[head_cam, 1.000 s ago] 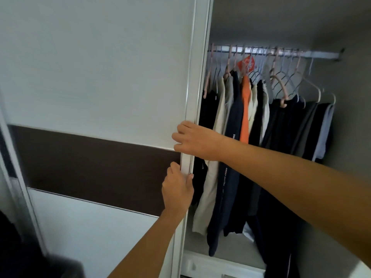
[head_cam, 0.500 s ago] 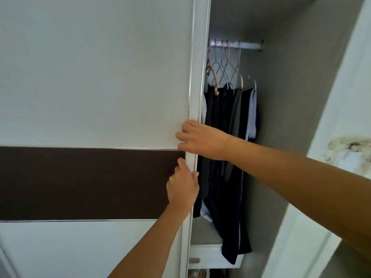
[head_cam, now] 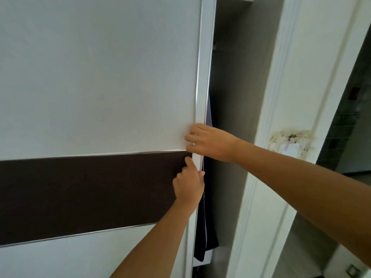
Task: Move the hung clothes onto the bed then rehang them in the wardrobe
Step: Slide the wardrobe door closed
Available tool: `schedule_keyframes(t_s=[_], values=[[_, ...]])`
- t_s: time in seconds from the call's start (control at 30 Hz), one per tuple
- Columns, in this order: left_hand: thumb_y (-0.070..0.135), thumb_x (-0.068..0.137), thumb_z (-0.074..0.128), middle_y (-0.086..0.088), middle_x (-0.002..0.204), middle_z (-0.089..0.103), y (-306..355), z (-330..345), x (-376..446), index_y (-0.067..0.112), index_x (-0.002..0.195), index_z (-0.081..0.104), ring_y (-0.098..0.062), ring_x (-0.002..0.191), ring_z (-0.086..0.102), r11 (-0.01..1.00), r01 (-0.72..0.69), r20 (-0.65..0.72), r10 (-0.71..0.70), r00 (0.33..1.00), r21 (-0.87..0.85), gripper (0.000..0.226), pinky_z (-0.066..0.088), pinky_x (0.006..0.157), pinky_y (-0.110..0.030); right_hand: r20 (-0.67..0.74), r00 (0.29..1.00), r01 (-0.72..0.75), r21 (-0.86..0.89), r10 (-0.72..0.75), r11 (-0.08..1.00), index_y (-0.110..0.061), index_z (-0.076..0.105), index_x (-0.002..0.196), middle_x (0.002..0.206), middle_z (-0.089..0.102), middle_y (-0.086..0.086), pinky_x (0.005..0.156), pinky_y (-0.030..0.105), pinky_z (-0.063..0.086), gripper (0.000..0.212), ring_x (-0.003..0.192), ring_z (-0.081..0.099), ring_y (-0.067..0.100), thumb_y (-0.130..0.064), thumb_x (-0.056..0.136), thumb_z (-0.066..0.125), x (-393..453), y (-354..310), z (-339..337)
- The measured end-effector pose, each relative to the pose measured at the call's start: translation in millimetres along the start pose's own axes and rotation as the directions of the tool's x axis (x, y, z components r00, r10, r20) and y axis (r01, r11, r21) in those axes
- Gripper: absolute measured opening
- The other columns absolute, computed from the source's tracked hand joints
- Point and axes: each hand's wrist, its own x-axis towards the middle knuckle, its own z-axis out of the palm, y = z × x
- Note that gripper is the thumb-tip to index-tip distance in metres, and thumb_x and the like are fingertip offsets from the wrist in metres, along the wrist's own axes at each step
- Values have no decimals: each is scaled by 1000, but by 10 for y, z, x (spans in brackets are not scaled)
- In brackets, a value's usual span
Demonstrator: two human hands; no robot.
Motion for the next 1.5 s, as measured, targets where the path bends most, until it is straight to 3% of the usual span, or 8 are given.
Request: schedule_keyframes(t_s=[0.17, 0.3, 0.53, 0.73, 0.83, 0.97, 1.37, 1.5], values=[[35, 98, 55, -10, 116, 65, 246, 105, 8, 9, 140, 31, -31, 105, 66, 997, 17, 64, -12, 998, -82, 55, 51, 79, -37, -18, 999, -41, 30, 42, 999, -13, 68, 103, 106, 61, 12, 95, 43, 48, 31, 99, 56, 30, -6, 76, 79, -245, 65, 117], [14, 94, 60, -10, 109, 64, 317, 200, -51, 13, 122, 40, -34, 101, 65, 984, 24, 102, -6, 995, -178, 34, 52, 79, -40, -47, 997, -62, 48, 65, 997, -12, 68, 98, 101, 61, 12, 93, 43, 49, 27, 96, 57, 32, 1, 75, 74, -405, 119, 185], [5, 92, 57, -8, 96, 63, 439, 404, -124, 17, 106, 46, -32, 91, 62, 934, 13, 110, 29, 994, -356, 22, 54, 80, -46, -7, 997, -78, 69, 79, 995, -12, 68, 89, 89, 59, 8, 80, 39, 48, 33, 85, 56, 29, 3, 61, 76, -638, 220, 225], [-6, 90, 53, 1, 92, 62, 550, 571, -208, 19, 117, 57, -20, 91, 63, 829, 62, 137, 18, 990, -555, 37, 54, 82, -33, 54, 992, -115, 95, 110, 989, -13, 68, 80, 80, 57, 5, 72, 37, 45, 13, 77, 53, 25, -5, 70, 74, -798, 270, 235], [-12, 90, 47, -2, 111, 64, 634, 620, -266, 17, 132, 57, -17, 107, 62, 754, 121, 195, 10, 981, -646, 52, 49, 88, -23, 61, 989, -137, 86, 132, 987, -13, 67, 75, 77, 56, 5, 70, 36, 45, 14, 75, 52, 26, -1, 67, 66, -882, 290, 254], [-20, 83, 38, -2, 138, 54, 708, 710, -287, 20, 145, 46, -17, 130, 50, 693, 204, 307, 27, 951, -691, 74, 40, 109, -28, 99, 985, -147, 81, 139, 986, -14, 63, 66, 71, 52, 2, 66, 35, 45, 16, 70, 50, 24, 0, 61, 67, -985, 357, 262], [-6, 90, 47, 7, 137, 38, 815, 850, -359, 32, 154, 21, -21, 119, 51, 804, 140, 336, 78, 939, -578, 79, 45, 101, -29, 133, 973, -202, 119, 186, 972, -11, 63, 70, 75, 54, 5, 66, 37, 45, 18, 73, 51, 26, 4, 61, 66, -1115, 361, 340], [-2, 91, 49, 8, 145, 35, 773, 819, -323, 34, 155, 18, -18, 132, 42, 796, 164, 403, 107, 909, -583, 80, 39, 98, -23, 172, 964, -222, 113, 201, 969, -11, 63, 69, 74, 54, 4, 65, 34, 42, 17, 73, 50, 25, 3, 61, 67, -1122, 334, 311]])
